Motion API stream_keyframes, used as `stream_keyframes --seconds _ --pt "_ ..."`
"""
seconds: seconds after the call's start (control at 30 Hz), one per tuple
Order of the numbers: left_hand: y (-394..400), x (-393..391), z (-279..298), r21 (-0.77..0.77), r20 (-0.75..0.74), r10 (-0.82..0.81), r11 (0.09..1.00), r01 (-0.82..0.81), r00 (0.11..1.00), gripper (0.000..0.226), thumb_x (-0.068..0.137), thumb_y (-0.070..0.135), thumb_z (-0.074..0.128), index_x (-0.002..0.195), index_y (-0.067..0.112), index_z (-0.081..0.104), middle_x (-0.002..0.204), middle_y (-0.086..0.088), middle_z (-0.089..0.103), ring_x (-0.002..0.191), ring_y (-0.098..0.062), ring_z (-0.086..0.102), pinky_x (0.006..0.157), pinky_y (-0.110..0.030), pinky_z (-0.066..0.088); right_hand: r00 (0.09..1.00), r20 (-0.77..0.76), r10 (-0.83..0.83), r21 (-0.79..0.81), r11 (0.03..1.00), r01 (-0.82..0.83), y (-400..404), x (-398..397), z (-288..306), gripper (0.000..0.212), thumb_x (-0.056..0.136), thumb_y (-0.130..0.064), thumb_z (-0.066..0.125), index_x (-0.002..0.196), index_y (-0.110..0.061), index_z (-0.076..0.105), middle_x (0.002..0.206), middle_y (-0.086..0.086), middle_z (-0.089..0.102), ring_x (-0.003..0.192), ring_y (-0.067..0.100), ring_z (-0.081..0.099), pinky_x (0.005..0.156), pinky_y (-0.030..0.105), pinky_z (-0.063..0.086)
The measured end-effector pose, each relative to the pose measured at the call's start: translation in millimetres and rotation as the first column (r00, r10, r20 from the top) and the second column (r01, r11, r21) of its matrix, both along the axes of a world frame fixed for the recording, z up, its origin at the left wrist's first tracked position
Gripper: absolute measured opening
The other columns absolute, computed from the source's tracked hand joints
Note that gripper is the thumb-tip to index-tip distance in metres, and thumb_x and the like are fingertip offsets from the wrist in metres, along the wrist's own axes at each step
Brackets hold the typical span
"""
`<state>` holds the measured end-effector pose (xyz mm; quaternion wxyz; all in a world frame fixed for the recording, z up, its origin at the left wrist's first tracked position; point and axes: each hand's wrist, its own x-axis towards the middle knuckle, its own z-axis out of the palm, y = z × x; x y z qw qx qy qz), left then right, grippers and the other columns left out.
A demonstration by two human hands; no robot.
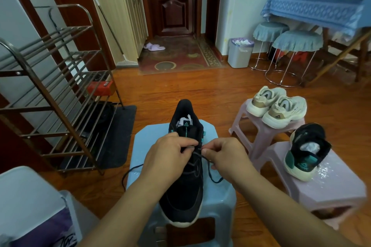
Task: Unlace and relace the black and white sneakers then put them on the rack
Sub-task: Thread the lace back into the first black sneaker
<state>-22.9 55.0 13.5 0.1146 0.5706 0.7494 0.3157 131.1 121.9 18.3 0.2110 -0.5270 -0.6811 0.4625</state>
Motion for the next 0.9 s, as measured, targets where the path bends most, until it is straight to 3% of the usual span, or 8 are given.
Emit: stream_keyframes --seconds 0.2,0.3,0.4,0.53,0.63,0.7,0.77,0.9 --pt "1.3 2.8 1.9 -0.008 -0.017 -0.019 1.000 0.019 1.000 0.022 0.096 0.031 0.068 0.112 0.044 0.075 0.086 0.016 0.055 0.088 -0.008 0.058 0.078 -0.033 0.052 0.976 -0.138 -0.168 -0.252 0.959 0.129 -2.5 -3.9 0.3 0.008 0.090 -0.014 0.074 0.084 -0.018 0.077 0.087 0.005 0.074 0.073 0.017 0.066 0.067 0.027 0.059" --pt "0.4 3.0 2.0 -0.004 -0.027 -0.025 1.000 0.025 0.999 0.022 0.095 0.030 0.069 0.112 0.042 0.076 0.085 0.015 0.056 0.088 -0.010 0.059 0.078 -0.034 0.053 0.992 0.025 -0.120 -0.120 0.985 0.122 1.8 -4.9 3.9 0.009 0.087 -0.022 0.077 0.078 -0.023 0.075 0.083 -0.001 0.073 0.074 0.016 0.068 0.072 0.036 0.063" --pt "-0.3 2.0 0.4 0.012 -0.021 -0.025 1.000 0.025 0.999 0.022 0.094 0.030 0.070 0.112 0.041 0.076 0.082 0.014 0.056 0.085 -0.010 0.059 0.077 -0.036 0.053 0.976 0.216 -0.027 0.028 0.999 0.021 -2.2 -7.1 9.5 0.015 0.089 -0.028 0.071 0.074 -0.025 0.072 0.078 -0.001 0.070 0.071 0.017 0.067 0.061 0.035 0.060" --pt "0.3 2.1 -1.3 0.007 -0.023 -0.030 1.000 0.030 0.999 0.025 0.094 0.028 0.070 0.114 0.043 0.075 0.085 0.012 0.056 0.086 -0.010 0.059 0.078 -0.038 0.053 0.927 0.374 -0.004 0.251 0.963 -0.097 -6.0 -11.9 12.4 0.017 0.091 -0.025 0.059 0.077 -0.021 0.068 0.079 0.000 0.066 0.075 0.022 0.065 0.069 0.039 0.060" --pt "-1.0 -1.9 -2.7 0.013 0.046 -0.009 1.000 0.008 0.999 0.024 0.093 0.027 0.072 0.111 0.043 0.077 0.085 0.013 0.059 0.085 -0.008 0.060 0.079 -0.037 0.054 0.980 0.190 0.058 0.008 0.998 -0.061 1.5 -8.5 16.6 0.013 0.088 -0.020 0.065 0.077 -0.018 0.071 0.079 0.001 0.068 0.073 0.020 0.065 0.065 0.034 0.057" --pt "-3.3 -3.0 -3.6 0.009 0.122 -0.036 0.999 0.036 0.992 0.027 0.092 0.026 0.073 0.106 0.049 0.076 0.085 0.012 0.061 0.085 -0.008 0.062 0.079 -0.038 0.055 0.990 -0.068 0.127 -0.309 0.940 -0.142 5.9 -5.5 22.8 0.009 0.087 -0.012 0.069 0.079 -0.013 0.072 0.075 0.003 0.065 0.067 0.016 0.057 0.059 0.031 0.049" --pt "-4.7 0.4 -3.8 -0.021 0.133 -0.070 0.997 0.074 0.989 0.038 0.092 0.025 0.073 0.105 0.060 0.067 0.085 0.011 0.062 0.085 -0.009 0.062 0.076 -0.037 0.054 0.968 -0.206 0.143 -0.440 0.870 -0.222 5.6 -5.3 27.6 0.009 0.086 -0.001 0.067 0.082 -0.008 0.071 0.070 0.006 0.055 0.059 0.012 0.046 0.050 0.024 0.039" --pt "-2.5 3.1 -5.5 -0.018 0.224 0.015 1.000 -0.012 0.974 0.029 0.091 0.022 0.075 0.104 0.048 0.076 0.088 0.021 0.071 0.090 -0.002 0.067 0.080 -0.020 0.053 0.992 0.011 0.123 -0.342 0.933 -0.112 1.2 1.7 24.6 0.010 0.086 -0.010 0.069 0.083 -0.015 0.076 0.079 0.007 0.064 0.071 0.018 0.056 0.059 0.028 0.046"
